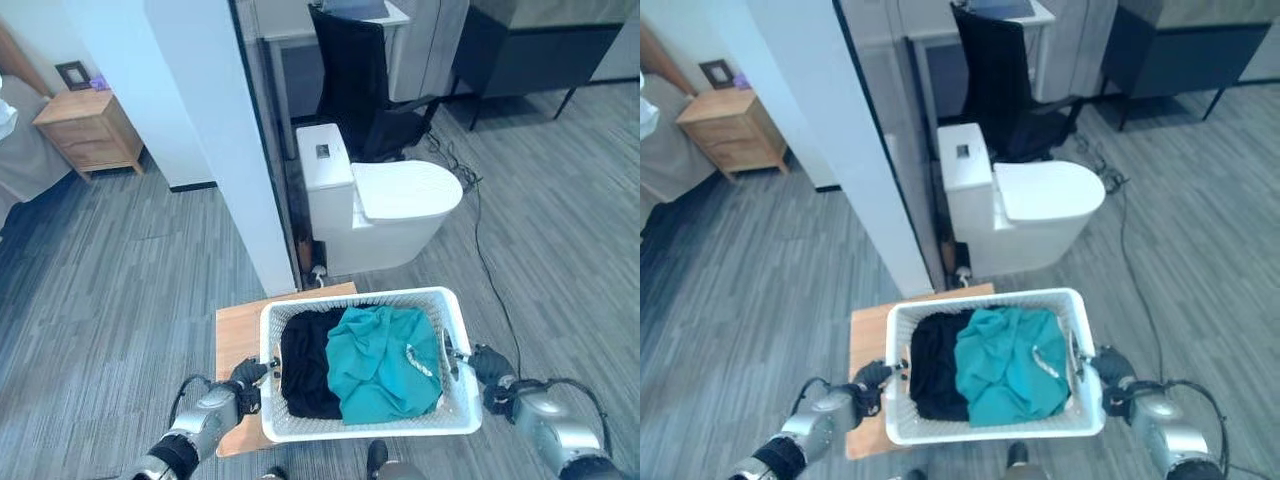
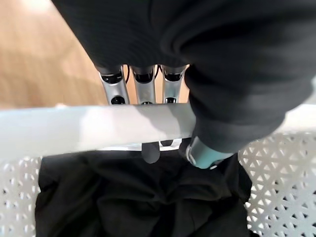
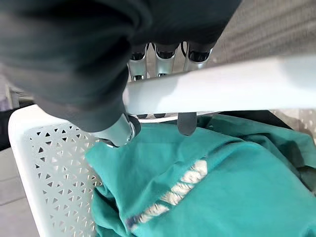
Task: Grab the laundry basket,head to the washer,open it,put in the laundry and shut it.
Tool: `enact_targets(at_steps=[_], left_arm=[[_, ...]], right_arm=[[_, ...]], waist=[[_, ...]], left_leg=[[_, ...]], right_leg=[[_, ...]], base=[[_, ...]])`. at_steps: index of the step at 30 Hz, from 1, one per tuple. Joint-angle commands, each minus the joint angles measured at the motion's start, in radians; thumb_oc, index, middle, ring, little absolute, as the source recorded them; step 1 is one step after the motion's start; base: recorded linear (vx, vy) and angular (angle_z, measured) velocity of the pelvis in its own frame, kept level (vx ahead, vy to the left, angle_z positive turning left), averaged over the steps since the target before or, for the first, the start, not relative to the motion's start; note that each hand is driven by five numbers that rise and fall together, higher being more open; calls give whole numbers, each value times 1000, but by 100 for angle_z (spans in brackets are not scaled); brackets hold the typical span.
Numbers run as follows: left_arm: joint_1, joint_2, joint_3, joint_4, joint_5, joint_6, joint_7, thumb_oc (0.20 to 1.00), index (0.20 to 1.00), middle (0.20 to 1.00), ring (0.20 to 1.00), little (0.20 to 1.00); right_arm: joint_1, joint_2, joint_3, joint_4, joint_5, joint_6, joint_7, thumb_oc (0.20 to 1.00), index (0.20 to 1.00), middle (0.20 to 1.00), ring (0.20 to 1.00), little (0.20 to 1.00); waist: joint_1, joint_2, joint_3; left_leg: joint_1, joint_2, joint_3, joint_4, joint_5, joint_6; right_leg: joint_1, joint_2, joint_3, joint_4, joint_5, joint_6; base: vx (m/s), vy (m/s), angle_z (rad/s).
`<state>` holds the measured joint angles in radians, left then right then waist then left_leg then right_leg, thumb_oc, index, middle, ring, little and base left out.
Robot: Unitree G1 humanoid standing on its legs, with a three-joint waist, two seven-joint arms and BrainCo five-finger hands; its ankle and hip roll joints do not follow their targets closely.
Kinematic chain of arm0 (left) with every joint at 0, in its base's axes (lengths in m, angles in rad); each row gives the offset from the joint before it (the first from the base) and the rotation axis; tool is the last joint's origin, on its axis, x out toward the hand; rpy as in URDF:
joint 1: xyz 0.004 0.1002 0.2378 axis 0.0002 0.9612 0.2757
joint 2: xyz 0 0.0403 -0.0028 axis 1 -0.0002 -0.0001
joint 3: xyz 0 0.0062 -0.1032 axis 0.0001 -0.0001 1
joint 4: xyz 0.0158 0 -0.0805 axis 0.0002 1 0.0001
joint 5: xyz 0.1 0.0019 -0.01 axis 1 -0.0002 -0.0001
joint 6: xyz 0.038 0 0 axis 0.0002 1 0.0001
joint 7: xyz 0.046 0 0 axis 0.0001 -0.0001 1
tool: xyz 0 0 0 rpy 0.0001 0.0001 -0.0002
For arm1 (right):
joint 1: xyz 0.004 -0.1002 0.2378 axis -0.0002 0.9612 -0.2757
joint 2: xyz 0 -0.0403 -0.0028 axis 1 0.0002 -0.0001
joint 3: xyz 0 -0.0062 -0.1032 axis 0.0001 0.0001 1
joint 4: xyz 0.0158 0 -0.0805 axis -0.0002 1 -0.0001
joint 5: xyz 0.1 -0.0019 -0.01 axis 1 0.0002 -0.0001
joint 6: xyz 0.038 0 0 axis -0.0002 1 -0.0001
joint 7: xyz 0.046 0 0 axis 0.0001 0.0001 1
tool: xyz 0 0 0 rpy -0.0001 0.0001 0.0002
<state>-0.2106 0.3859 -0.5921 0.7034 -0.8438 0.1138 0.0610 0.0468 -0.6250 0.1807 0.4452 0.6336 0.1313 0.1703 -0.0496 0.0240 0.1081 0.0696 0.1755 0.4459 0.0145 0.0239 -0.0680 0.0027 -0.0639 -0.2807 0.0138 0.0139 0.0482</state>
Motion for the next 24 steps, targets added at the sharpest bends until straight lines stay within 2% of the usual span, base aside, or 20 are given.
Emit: enact_targets(at_steps=[1,3,4,6,7,8,9,10,11,12,13,14,15,16,17,18,19,20,22,24], left_arm=[[-153,-105,9,-57,-12,-75,-182,200,200,200,200,200],[-153,-103,6,-56,3,-73,-183,200,200,200,200,200],[-153,-103,6,-56,3,-73,-183,200,200,200,200,200],[-176,-107,-9,-57,11,-77,-180,200,200,200,200,200],[-197,-106,-22,-49,17,-74,-180,200,200,200,200,200],[-197,-106,-22,-49,17,-74,-180,200,200,200,200,200],[-200,-107,-22,-44,29,-74,-184,200,200,200,200,200],[-210,-115,-28,-20,64,-75,-189,200,200,200,200,200],[-211,-115,-27,-20,64,-76,-189,200,200,200,200,200],[-214,-118,-18,-1,88,-87,-188,200,200,200,200,200],[-214,-118,-18,-1,88,-87,-188,200,200,200,200,200],[-216,-122,-11,19,104,-98,-181,200,200,200,200,200],[-217,-121,-11,19,104,-98,-181,200,200,200,200,200],[-216,-124,-11,39,114,-101,-185,200,200,200,200,200],[-221,-123,-16,48,124,-104,-189,200,200,200,200,200],[-234,-117,-22,50,151,-111,-193,200,200,200,200,200],[-234,-117,-22,50,151,-111,-193,200,200,200,200,200],[-240,-109,-22,34,159,-123,-197,200,200,200,200,200],[-229,-95,-9,24,163,-127,-198,200,200,200,200,200],[-219,-71,3,-2,174,-123,-192,200,200,200,200,200]], right_arm=[[5,70,137,-105,63,19,226,200,200,200,200,200],[11,43,146,-130,61,28,241,200,200,200,200,200],[11,43,146,-130,61,28,241,200,200,200,200,200],[-14,12,151,-128,63,20,232,200,200,200,200,200],[-32,-6,145,-117,71,24,224,200,200,200,200,200],[-32,-6,145,-117,71,24,224,200,200,200,200,200],[-37,-3,138,-103,74,24,220,200,200,200,200,200],[-50,1,131,-63,74,22,216,200,200,200,200,200],[-50,1,131,-63,74,22,216,200,200,200,200,200],[-56,21,126,-36,72,23,214,200,200,200,200,200],[-57,21,127,-36,72,23,214,200,200,200,200,200],[-74,35,138,-6,54,26,219,200,200,200,200,200],[-75,35,139,-6,54,26,219,200,200,200,200,200],[-86,50,139,25,44,32,224,200,200,200,200,200],[-96,57,140,57,42,30,230,200,200,200,200,200],[-118,69,153,87,19,26,240,200,200,200,200,200],[-118,69,153,87,19,26,240,200,200,200,200,200],[-134,82,153,119,2,23,248,200,200,200,200,200],[-155,111,163,167,-10,22,258,200,200,200,200,200],[-173,131,184,186,-40,21,260,200,200,200,200,200]], waist=[[20,-40,-35],[25,-42,-1],[25,-42,-1],[32,-43,32],[19,-60,52],[18,-59,49],[9,-68,48],[-5,-74,40],[-5,-74,41],[-13,-74,30],[-15,-75,27],[-18,-66,29],[-20,-68,26],[-29,-57,29],[-29,-56,29],[-29,-52,31],[-29,-52,30],[-31,-49,46],[-23,-38,53],[-2,-18,58]], left_leg=[[-135,-28,-48,-27,188,-27],[-165,9,-72,-52,254,-53],[-165,9,-73,-52,255,-53],[-216,29,-147,-43,291,-80],[-207,24,-175,13,240,-63],[-213,25,-176,15,241,-62],[-185,19,-156,54,180,-50],[-148,-6,-170,104,98,-42],[-148,-5,-170,106,96,-42],[-96,-35,-212,139,20,-35],[-99,-38,-214,137,23,-34],[-52,-62,-275,114,-33,-27],[-56,-65,-276,111,-29,-26],[-38,-87,-303,75,-60,-10],[-36,-94,-287,68,-60,-4],[-31,-129,-267,48,-75,22],[-31,-129,-267,48,-75,22],[-40,-189,-223,2,-70,43],[-39,-201,-197,-42,-51,44],[-54,-186,-180,-56,-28,49]], right_leg=[[111,-11,-19,-23,-23,61],[108,14,-35,-46,-23,49],[108,15,-35,-46,-23,49],[76,9,-40,-31,-14,43],[50,-18,-60,-21,9,47],[46,-18,-61,-22,11,46],[35,-34,-68,-20,23,52],[20,-60,-72,-28,48,59],[21,-59,-72,-29,48,59],[10,-80,-60,-31,69,66],[7,-82,-62,-31,70,67],[-14,-98,-36,-17,86,83],[-17,-101,-37,-17,87,83],[-37,-127,5,-5,114,103],[-41,-138,17,-4,125,110],[-74,-179,42,-4,168,139],[-74,-179,43,-4,168,139],[-120,-253,58,-37,287,190],[-140,-289,32,-64,359,214],[-126,-277,-13,-16,294,205]], base=[[-185,-212,-6],[-223,-188,6],[-212,-97,10],[-276,-29,24],[-269,-11,25],[-222,-2,21],[-149,69,28],[-147,68,38],[-148,175,33],[-52,113,25],[-97,288,19],[-50,180,11],[-73,382,-14],[-33,304,-23],[-78,558,-30],[-53,354,-71],[-217,653,-76],[-212,494,-78],[-232,438,-43],[-165,174,-51]])
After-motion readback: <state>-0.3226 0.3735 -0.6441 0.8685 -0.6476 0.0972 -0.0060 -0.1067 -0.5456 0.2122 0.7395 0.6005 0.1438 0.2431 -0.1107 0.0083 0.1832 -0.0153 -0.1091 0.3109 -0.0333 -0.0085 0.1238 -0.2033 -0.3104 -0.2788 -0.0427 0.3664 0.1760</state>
